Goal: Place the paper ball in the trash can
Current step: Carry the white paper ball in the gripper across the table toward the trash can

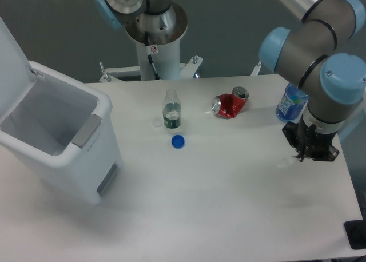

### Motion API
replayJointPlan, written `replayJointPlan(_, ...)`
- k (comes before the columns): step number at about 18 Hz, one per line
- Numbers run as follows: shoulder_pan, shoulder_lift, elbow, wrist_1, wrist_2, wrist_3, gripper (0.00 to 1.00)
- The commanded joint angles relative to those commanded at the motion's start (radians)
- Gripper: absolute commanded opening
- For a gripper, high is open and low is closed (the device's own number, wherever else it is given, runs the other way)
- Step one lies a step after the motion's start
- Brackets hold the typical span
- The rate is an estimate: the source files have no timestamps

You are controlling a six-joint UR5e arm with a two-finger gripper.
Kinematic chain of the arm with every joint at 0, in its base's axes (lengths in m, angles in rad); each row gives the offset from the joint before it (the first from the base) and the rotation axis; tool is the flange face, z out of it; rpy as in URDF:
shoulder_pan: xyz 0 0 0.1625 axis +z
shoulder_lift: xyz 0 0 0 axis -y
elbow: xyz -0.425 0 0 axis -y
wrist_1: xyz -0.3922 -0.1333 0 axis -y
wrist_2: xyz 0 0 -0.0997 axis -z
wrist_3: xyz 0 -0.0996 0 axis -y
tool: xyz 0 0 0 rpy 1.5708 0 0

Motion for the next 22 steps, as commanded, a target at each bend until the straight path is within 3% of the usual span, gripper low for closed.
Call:
replayJointPlan(7, -0.024, 0.006, -0.002, -0.002, -0.008, -0.038, 0.00)
replayJointPlan(9, -0.051, 0.032, -0.015, 0.003, -0.024, -0.052, 0.00)
replayJointPlan(13, -0.080, 0.139, -0.069, 0.005, -0.178, -0.132, 0.00)
replayJointPlan(22, -0.228, 0.351, -0.161, 0.006, -0.389, -0.365, 0.00)
